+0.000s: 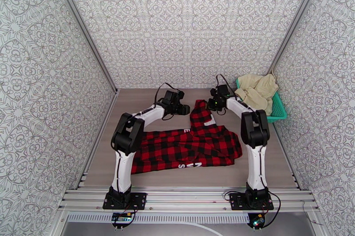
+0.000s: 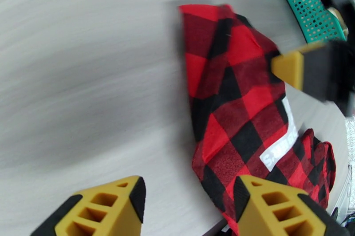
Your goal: Fold and stack the mixed laundry pile
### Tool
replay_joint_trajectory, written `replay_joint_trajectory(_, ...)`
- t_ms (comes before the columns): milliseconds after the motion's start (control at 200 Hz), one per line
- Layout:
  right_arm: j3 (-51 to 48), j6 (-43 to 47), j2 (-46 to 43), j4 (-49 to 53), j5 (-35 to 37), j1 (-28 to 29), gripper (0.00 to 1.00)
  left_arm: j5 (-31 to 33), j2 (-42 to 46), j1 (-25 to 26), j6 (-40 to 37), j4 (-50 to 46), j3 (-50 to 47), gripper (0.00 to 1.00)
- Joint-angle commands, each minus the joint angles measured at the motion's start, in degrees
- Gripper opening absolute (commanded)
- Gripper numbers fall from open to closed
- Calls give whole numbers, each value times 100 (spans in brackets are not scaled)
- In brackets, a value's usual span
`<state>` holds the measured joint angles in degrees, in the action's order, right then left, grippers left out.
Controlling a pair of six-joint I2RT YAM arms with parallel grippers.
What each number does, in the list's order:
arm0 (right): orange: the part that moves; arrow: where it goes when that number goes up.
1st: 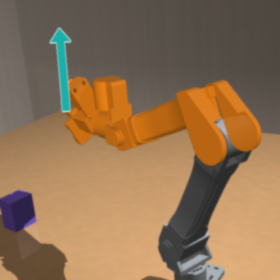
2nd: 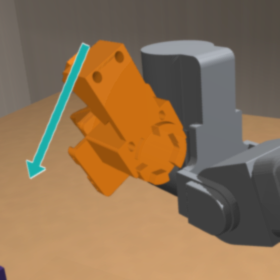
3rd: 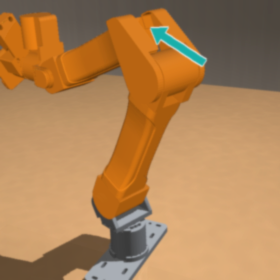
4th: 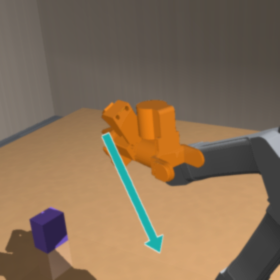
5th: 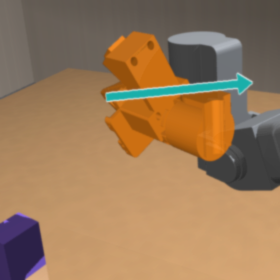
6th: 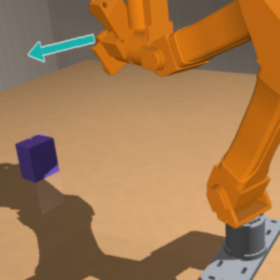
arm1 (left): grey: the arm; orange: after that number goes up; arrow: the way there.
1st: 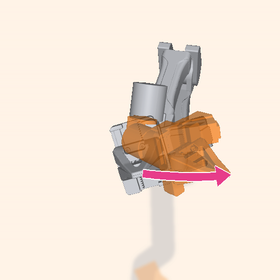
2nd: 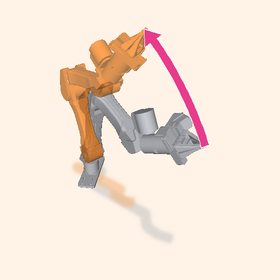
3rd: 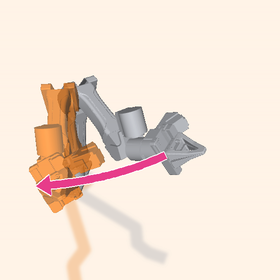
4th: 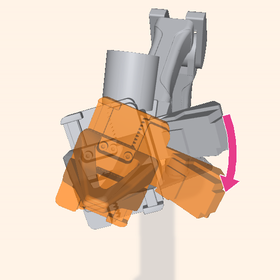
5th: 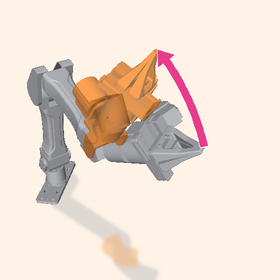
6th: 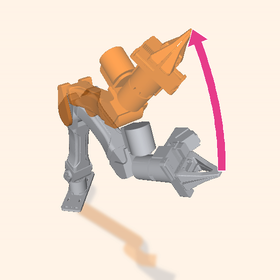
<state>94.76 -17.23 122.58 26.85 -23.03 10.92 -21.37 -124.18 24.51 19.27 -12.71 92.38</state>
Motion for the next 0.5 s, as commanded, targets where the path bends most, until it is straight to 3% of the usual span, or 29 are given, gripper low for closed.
replay_joint_trajectory(0, -935, 201, -1067, -723, -240, 83, 0, -203, 191, -43, -31, 98, 96, 57)
replay_joint_trajectory(165, -2696, -90, -2081, -1428, -72, 310, 0, -455, 358, -43, -24, 58, -33, 58)
replay_joint_trajectory(210, -3155, -221, -2273, -1520, 25, 370, 10, -489, 381, -26, -49, 0, -48, 58)
replay_joint_trajectory(285, -3795, -419, -2512, -1547, 84, 385, 38, -516, 412, 16, -180, -40, -116, 58)
replay_joint_trajectory(325, -3971, -447, -2627, -1403, 168, 382, 47, -543, 397, 51, -275, -99, -108, 58)
replay_joint_trajectory(495, -3790, -1152, -3025, -437, 420, 4, 62, -663, 260, 249, -549, -318, 30, 58)
